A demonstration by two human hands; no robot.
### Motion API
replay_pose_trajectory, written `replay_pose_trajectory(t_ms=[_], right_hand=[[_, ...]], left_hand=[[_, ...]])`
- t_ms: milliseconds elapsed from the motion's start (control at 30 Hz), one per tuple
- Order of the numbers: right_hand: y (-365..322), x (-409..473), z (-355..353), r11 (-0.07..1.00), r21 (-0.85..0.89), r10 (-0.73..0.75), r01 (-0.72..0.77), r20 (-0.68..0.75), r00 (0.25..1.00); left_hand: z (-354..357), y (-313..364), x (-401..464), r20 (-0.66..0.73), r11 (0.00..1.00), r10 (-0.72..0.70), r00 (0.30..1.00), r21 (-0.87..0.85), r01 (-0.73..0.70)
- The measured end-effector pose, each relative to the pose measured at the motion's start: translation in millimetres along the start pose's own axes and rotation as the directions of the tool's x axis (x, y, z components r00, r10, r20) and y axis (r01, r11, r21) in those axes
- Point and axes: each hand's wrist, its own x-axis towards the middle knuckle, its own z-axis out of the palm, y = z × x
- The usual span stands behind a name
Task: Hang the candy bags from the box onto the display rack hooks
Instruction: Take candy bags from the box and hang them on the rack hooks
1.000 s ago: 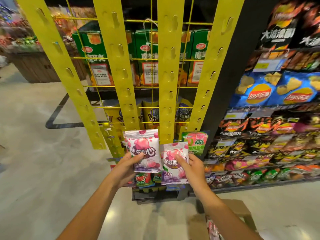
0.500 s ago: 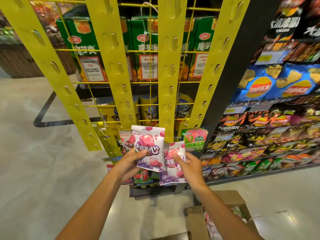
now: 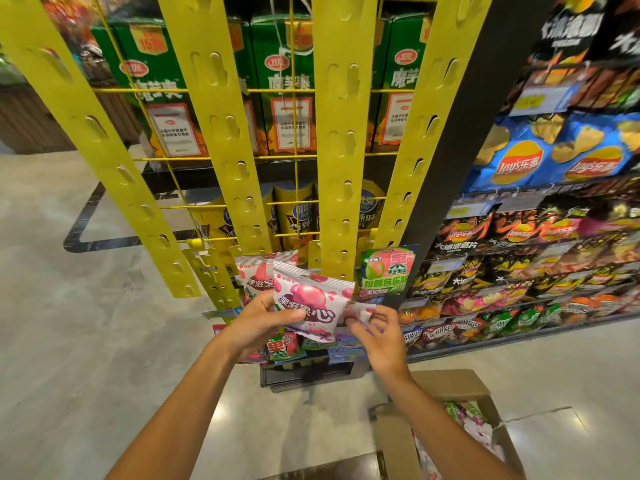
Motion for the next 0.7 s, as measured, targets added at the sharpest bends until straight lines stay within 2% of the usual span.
replay_pose_trajectory(t_ms=[67, 133, 267, 367, 433, 567, 700], right_hand=[[-2.3, -7.7, -3.9, 0.997, 0.001, -0.075, 0.075, -0.061, 0.995], [-17.7, -19.6, -5.9, 0.983, 0.068, -0.165, 0.168, -0.049, 0.985], [-55.5, -40.3, -1.6, 0.970, 0.186, -0.197, 0.158, 0.217, 0.956], [-59.9, -38.9, 9.0, 0.980, 0.126, -0.187, 0.153, 0.336, 0.923], [-59.1, -33.8, 15.7, 0.986, 0.064, -0.168, 0.156, 0.304, 0.938], [-55.2, -28.3, 9.4, 0.988, 0.072, -0.151, 0.138, 0.245, 0.958], [-60.5, -27.4, -13.9, 0.990, -0.007, -0.133, 0.142, 0.315, 0.940]], left_hand=[[1.5, 5.2, -2.6, 0.010, 0.996, 0.026, 1.000, 0.082, -0.027], [2.8, 8.6, -4.9, -0.009, 0.988, 0.036, 0.999, 0.153, -0.035], [11.6, 14.7, -9.5, -0.066, 0.962, 0.080, 0.995, 0.265, -0.060], [21.5, 16.6, -10.6, -0.081, 0.945, 0.142, 0.987, 0.309, -0.111], [23.3, 12.9, -9.8, -0.074, 0.932, 0.186, 0.980, 0.328, -0.152], [19.6, 18.2, -9.3, -0.090, 0.930, 0.268, 0.959, 0.283, -0.233], [16.0, 36.3, 0.7, -0.056, 0.921, 0.333, 0.941, 0.235, -0.312]])
